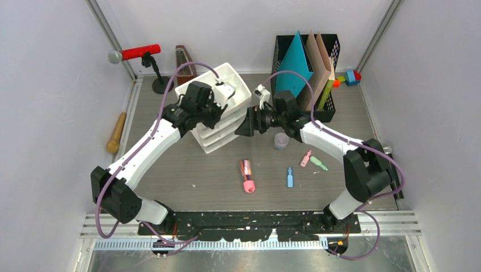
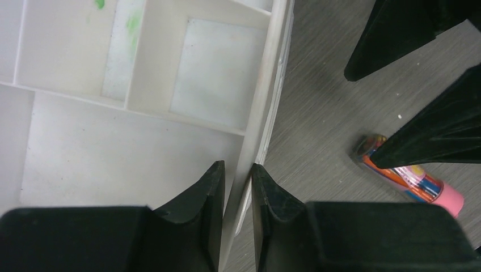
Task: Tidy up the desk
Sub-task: Open the drawer in the storage box.
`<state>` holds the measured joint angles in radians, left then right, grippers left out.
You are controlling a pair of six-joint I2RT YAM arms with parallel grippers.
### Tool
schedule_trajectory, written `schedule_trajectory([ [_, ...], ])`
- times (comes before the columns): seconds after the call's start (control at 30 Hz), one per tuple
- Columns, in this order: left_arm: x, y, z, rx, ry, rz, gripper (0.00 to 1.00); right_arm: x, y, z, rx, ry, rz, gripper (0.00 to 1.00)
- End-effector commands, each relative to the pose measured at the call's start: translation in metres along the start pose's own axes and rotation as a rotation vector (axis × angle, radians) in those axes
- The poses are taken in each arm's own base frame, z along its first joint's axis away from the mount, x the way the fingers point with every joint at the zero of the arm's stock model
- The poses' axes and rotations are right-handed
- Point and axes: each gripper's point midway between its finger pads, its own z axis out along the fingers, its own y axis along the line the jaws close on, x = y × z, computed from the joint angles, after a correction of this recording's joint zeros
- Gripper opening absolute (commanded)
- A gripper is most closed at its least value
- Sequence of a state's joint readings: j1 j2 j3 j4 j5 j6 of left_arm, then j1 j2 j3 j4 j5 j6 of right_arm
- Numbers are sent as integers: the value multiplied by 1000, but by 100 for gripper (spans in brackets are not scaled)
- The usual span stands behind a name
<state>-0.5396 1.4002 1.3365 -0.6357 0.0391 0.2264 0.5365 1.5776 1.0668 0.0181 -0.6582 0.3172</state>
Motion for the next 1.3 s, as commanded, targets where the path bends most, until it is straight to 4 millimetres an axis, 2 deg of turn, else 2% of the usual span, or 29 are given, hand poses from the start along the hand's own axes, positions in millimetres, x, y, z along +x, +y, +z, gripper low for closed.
schedule_trajectory([
  [0.0,11,11,15,-52,70,-153,2,-46,1,9,-90,-128,126,84],
  [0.1,10,7,22,-15,73,-224,0,-57,-14,17,-132,-180,260,84],
  [0.37,2,-8,25,57,70,-380,0,-53,-39,36,-185,-226,448,80],
  [0.6,1,-9,26,58,63,-404,0,-45,-48,47,-191,-228,520,77],
  [0.93,2,-13,28,73,65,-422,0,-31,-58,61,-186,-223,567,68],
  [1.27,8,-16,32,85,74,-434,0,-36,-56,67,-216,-237,590,67],
])
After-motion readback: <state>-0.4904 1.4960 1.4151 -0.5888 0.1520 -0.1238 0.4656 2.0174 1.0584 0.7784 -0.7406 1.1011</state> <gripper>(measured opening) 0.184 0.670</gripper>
